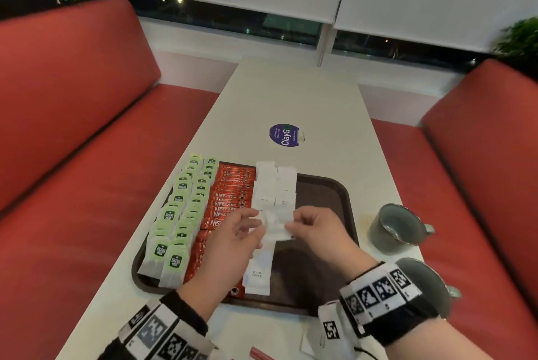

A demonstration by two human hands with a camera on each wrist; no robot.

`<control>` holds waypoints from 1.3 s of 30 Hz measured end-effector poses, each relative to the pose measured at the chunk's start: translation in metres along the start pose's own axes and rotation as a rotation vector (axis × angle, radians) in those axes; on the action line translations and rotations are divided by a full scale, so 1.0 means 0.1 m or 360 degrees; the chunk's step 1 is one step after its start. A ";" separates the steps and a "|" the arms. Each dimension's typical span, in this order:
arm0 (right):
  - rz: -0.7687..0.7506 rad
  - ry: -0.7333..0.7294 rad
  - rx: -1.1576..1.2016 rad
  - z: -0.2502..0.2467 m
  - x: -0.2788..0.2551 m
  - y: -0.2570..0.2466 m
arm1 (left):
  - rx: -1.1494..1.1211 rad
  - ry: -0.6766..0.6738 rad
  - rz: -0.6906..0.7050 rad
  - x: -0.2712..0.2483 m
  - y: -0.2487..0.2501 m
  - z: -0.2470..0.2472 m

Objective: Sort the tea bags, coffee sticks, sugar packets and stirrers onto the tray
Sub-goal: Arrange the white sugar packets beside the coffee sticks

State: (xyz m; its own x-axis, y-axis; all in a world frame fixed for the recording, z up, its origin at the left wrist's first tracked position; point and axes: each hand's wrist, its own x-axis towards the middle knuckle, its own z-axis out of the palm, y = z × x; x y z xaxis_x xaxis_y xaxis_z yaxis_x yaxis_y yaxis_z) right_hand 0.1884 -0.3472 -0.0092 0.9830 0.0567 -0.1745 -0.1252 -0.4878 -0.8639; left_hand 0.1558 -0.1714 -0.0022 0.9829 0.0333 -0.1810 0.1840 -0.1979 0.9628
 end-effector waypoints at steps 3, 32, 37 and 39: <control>0.0280 0.0257 0.0054 -0.17 0.24 0.13 | -0.0027 0.0050 -0.0013 -0.06 0.00 -0.11; 0.0021 0.0171 -0.0234 -0.55 -0.59 -0.18 | -0.0024 0.0084 0.0009 -0.53 -0.19 -0.60; 0.0243 0.0133 -0.0403 -0.83 -1.61 0.31 | 0.0254 -0.0197 0.0083 -0.76 -0.12 -0.25; 0.0389 0.0124 -0.0552 -0.85 -1.85 0.56 | 0.0473 -0.0380 0.0150 -0.86 -0.09 -0.05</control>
State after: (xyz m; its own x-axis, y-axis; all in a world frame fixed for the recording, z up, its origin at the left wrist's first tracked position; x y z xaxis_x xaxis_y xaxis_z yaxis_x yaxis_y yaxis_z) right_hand 0.0106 -0.4591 0.0145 0.9390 -0.1562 -0.3066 -0.3161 -0.7435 -0.5894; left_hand 0.0701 -0.1679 0.0058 0.9605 -0.2201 -0.1701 0.0497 -0.4657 0.8835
